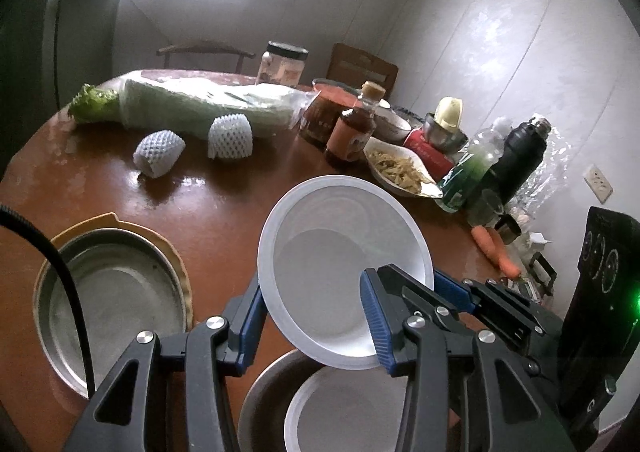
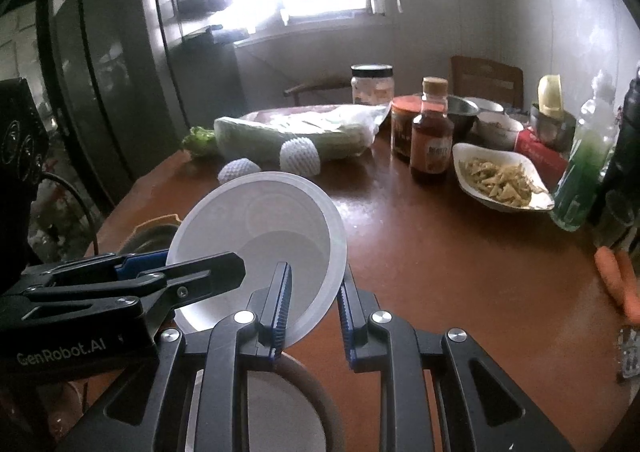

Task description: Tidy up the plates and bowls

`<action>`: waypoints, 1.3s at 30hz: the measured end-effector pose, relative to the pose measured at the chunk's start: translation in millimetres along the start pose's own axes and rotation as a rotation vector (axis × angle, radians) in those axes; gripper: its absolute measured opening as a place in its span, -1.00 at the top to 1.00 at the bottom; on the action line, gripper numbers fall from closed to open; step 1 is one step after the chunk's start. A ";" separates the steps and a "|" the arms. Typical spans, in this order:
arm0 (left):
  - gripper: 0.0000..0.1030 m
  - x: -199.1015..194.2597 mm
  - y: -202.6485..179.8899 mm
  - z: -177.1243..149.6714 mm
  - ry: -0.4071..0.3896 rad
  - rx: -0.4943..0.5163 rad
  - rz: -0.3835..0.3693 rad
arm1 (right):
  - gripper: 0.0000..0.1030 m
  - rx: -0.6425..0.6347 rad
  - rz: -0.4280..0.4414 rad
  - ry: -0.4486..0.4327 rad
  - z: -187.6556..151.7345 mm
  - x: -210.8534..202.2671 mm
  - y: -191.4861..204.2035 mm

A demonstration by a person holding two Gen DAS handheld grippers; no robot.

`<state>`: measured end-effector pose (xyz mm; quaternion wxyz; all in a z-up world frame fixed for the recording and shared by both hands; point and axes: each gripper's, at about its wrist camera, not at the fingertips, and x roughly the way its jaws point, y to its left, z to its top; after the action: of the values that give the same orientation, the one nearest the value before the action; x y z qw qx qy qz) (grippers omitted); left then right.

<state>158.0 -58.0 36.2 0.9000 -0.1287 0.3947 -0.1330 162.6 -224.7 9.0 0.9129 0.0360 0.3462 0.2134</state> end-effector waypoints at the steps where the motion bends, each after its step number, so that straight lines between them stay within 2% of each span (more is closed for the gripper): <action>1: 0.11 -3.2 -0.4 -0.9 -0.005 0.000 -0.001 | 0.55 -0.002 0.000 -0.005 -0.6 -2.9 1.2; 20: 0.11 -53.4 -17.3 -27.1 -0.056 0.039 0.000 | 0.55 -0.019 0.000 -0.063 -19.8 -56.3 26.6; 39: 0.11 -49.1 -27.6 -63.6 0.048 0.067 0.013 | 0.55 -0.007 0.007 0.001 -59.5 -70.2 23.8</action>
<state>74.8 -75.1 37.0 0.8949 -0.0927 0.4122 -0.1435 68.4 -237.1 12.3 0.9121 0.0341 0.3457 0.2178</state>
